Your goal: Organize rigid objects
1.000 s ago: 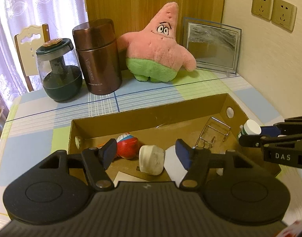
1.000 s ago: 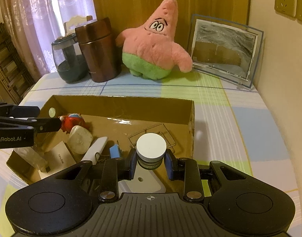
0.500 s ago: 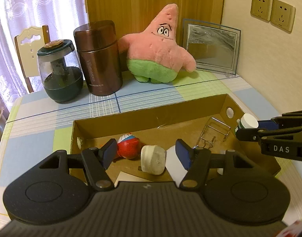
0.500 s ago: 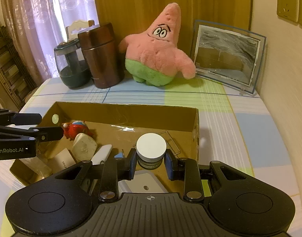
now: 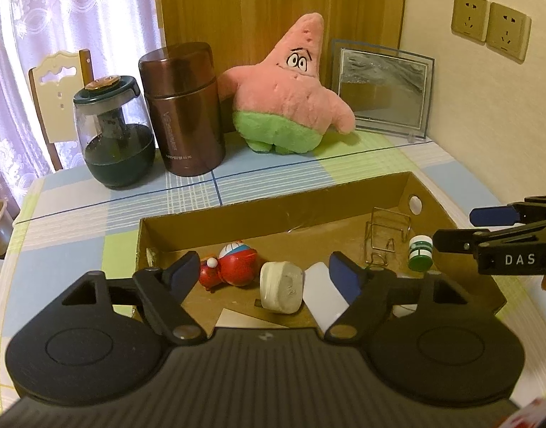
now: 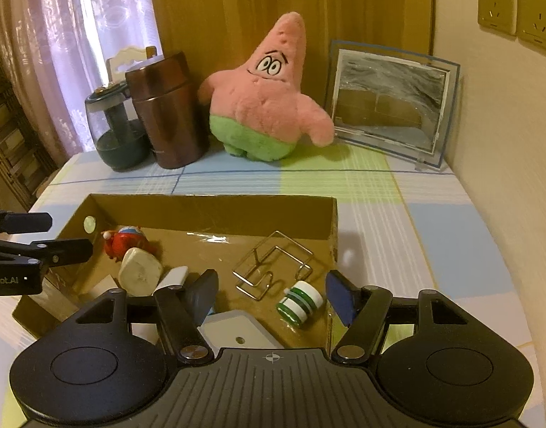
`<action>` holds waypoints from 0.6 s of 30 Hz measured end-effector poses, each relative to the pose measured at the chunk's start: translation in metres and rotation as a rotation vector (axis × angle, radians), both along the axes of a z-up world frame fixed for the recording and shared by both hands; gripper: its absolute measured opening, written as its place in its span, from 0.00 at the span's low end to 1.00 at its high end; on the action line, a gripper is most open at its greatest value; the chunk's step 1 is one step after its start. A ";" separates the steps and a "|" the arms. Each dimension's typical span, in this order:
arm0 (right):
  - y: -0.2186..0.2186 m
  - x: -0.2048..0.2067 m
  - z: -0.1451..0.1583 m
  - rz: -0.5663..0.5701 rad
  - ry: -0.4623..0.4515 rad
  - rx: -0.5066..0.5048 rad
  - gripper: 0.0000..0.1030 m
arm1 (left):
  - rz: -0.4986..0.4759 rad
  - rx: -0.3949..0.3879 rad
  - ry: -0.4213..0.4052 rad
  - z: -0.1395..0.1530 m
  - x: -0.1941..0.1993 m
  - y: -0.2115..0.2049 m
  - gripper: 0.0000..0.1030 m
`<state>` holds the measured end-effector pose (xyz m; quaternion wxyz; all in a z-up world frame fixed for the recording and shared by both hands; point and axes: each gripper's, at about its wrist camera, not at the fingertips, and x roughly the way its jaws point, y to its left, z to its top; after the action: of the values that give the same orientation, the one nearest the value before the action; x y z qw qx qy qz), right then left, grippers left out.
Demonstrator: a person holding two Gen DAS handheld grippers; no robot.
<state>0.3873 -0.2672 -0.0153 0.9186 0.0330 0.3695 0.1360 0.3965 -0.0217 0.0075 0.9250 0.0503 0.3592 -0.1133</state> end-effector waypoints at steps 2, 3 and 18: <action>0.000 -0.003 0.002 0.003 0.001 -0.003 0.62 | -0.002 0.001 -0.002 0.002 -0.002 0.000 0.77; -0.001 -0.004 0.003 0.005 0.002 -0.006 0.62 | -0.001 0.003 -0.002 0.004 -0.002 0.000 0.78; -0.012 -0.045 0.024 -0.030 0.025 0.002 0.71 | 0.037 -0.033 -0.021 0.029 -0.042 0.013 0.96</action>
<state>0.3419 -0.2796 0.0083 0.9159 0.0412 0.3802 0.1222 0.3546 -0.0084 0.0366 0.9313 0.0297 0.3484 -0.1016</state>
